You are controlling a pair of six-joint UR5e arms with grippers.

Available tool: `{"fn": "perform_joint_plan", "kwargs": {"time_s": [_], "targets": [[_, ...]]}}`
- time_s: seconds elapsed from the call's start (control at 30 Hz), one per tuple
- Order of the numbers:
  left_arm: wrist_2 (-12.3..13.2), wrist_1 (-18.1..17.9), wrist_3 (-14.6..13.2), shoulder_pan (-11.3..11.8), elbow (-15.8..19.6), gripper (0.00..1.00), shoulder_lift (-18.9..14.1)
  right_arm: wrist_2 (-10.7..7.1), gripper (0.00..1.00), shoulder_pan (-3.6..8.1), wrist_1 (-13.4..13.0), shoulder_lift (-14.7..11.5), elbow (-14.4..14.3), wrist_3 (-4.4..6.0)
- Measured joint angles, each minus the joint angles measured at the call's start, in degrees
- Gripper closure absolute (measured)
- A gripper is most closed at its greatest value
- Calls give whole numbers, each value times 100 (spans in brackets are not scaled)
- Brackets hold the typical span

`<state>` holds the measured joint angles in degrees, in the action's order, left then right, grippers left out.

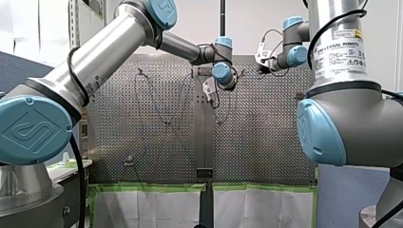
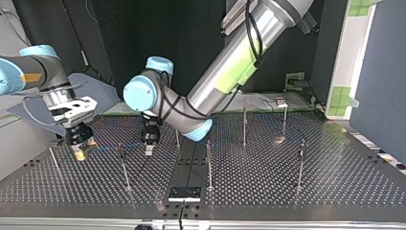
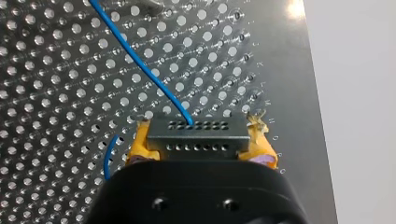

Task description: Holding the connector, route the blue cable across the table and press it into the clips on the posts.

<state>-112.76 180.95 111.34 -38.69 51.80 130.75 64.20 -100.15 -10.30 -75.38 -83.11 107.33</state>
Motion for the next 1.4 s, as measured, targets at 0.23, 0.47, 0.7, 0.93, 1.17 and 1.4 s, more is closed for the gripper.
{"fn": "perform_joint_plan", "kwargs": {"time_s": [0.23, 0.47, 0.7, 0.93, 1.17, 1.4], "targets": [[9, 277, -81, -102, 279, 0, -278, -2, 100, -12, 7, 6, -5, -10], [264, -15, -58, -169, 655, 0, -653, -3, 100, -27, 12, 9, -4, -17], [220, -440, -66, -217, 1084, 0, -1083, -2, 100, -39, 17, 9, -6, -18], [-61, -836, -65, -219, 1478, 0, -1477, -3, 100, -43, 18, 11, -7, -17], [-94, -1219, -40, -239, 1861, 0, -1860, -2, 100, -39, 18, 12, -7, -23], [-264, -1616, 57, -265, 2258, 0, -2257, -3, 100, -36, 18, 16, -11, -37]]}}
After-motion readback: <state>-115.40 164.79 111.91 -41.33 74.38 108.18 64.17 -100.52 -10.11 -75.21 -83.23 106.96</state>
